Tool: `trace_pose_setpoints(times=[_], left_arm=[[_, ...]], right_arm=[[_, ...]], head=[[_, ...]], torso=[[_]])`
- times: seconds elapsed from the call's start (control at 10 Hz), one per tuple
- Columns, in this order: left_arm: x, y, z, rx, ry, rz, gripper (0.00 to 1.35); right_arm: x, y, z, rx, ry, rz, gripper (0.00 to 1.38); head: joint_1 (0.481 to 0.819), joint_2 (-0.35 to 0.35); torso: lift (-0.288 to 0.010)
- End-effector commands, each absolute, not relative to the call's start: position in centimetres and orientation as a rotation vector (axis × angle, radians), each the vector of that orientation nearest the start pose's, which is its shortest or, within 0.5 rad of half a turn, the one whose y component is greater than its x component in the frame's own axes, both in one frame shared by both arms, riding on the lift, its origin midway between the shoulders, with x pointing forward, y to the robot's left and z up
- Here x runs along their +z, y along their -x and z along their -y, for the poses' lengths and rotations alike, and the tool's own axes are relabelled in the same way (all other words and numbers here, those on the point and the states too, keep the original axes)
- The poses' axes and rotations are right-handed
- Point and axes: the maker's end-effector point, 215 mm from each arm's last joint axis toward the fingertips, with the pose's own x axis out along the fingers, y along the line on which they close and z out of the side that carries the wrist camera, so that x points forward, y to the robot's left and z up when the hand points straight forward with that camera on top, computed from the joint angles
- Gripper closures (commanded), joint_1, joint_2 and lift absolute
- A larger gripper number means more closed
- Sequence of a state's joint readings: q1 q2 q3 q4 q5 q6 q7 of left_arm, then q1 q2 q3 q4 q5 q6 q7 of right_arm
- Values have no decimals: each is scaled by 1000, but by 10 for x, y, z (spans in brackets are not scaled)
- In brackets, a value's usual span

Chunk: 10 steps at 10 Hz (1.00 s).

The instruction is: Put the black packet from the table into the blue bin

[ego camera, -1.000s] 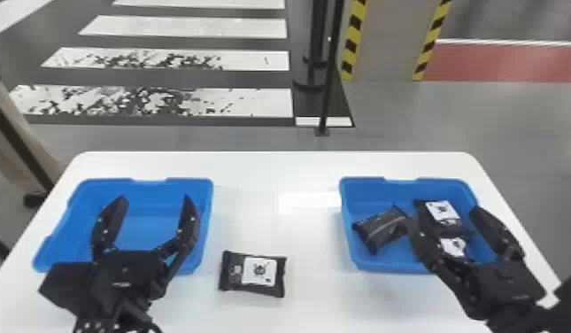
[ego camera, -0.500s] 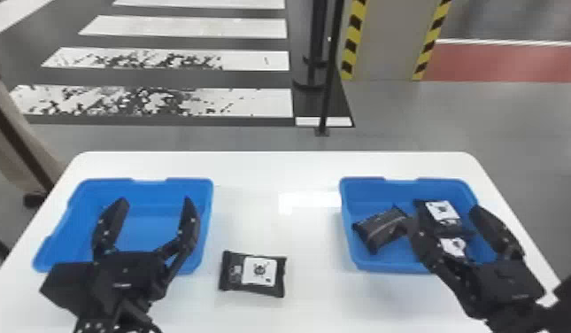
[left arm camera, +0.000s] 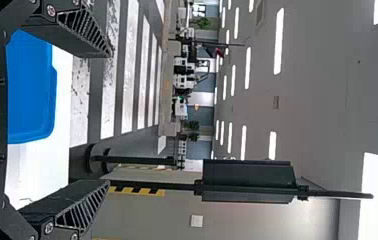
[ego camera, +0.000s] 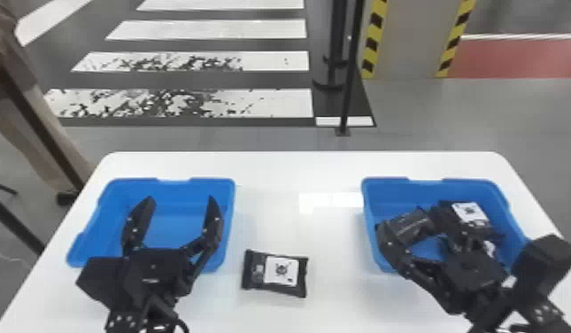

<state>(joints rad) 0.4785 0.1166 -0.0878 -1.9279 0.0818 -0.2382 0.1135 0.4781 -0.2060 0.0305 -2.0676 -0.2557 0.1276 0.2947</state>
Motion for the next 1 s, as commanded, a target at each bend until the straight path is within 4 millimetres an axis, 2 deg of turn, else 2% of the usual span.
trace_pose_setpoints(times=[0.0, 0.1, 0.2, 0.3, 0.5, 0.9], left_arm=[[-325, -444, -220, -7, 31, 105, 127], [-326, -444, -220, -6, 33, 102, 127], [-326, -444, -220, -7, 31, 102, 127], [-326, -444, -220, -6, 33, 102, 127], [-325, -446, -219, -8, 33, 104, 127], [-325, -447, -217, -10, 34, 102, 127]], right_arm=[[-376, -448, 135, 514, -72, -192, 124], [-390, -454, 104, 609, -59, -231, 122], [-395, -450, 70, 686, -51, -254, 122], [-398, -444, 44, 744, -33, -276, 122], [-426, -431, -2, 866, 20, -379, 117], [-479, -421, -50, 1002, 149, -520, 114]], head=[[695, 66], [695, 95], [695, 128], [695, 148], [695, 228], [695, 307]], torso=[[-110], [-110], [-110], [-110], [-110], [-110]])
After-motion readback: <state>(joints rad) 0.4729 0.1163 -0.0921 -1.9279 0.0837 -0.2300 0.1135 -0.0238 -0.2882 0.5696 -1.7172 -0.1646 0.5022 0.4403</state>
